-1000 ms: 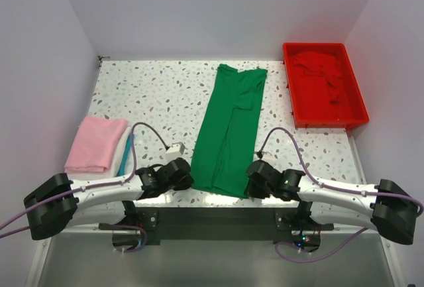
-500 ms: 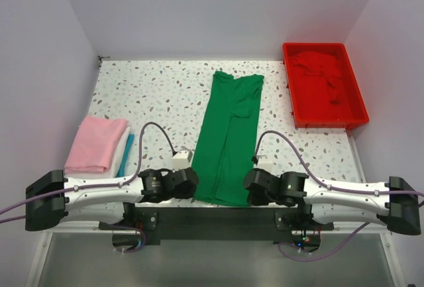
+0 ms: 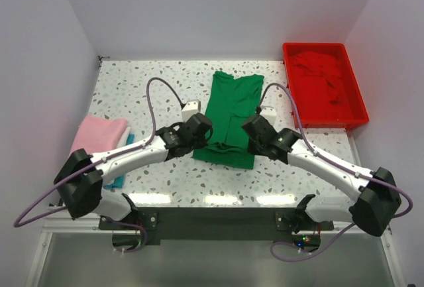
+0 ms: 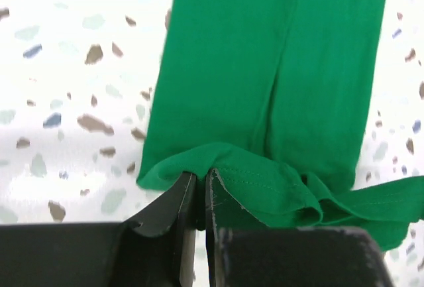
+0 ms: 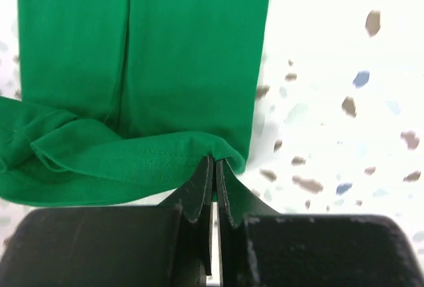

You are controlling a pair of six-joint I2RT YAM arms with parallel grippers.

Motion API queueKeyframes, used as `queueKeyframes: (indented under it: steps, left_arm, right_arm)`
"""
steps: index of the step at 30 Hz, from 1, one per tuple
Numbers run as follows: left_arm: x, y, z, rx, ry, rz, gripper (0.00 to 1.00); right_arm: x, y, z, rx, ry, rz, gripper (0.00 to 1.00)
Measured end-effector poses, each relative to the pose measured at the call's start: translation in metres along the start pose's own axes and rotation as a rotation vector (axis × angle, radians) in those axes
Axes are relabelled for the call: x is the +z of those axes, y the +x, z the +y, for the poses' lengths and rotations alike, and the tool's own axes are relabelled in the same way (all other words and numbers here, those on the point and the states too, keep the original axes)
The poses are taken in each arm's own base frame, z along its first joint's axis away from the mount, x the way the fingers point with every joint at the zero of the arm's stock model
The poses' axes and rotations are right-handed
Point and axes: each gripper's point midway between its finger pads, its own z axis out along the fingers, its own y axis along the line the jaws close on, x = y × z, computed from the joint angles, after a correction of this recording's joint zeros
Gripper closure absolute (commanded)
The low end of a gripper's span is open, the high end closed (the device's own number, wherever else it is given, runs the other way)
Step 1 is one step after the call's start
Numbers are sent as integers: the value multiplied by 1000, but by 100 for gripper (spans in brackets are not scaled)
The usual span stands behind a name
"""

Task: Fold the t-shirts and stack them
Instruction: Fold the tshirt

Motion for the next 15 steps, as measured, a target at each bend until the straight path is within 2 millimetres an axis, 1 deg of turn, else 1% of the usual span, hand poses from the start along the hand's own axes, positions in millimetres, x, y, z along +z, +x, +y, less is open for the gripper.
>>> queueKeyframes:
  steps: [2, 7, 11, 15]
  left_arm:
    - [16, -12, -1, -5, -21, -5, 100]
    - [62, -35, -2, -36, -54, -3, 100]
    - [91, -45, -7, -48, -51, 14, 100]
    - [114, -51, -14, -54, -45, 31, 100]
  right_arm:
    - [14, -13, -4, -8, 26, -5, 100]
    - [53, -42, -2, -11, 49, -1, 100]
    - [81, -54, -9, 13, 56, 21, 100]
    - [98, -62, -14, 35, 51, 36, 100]
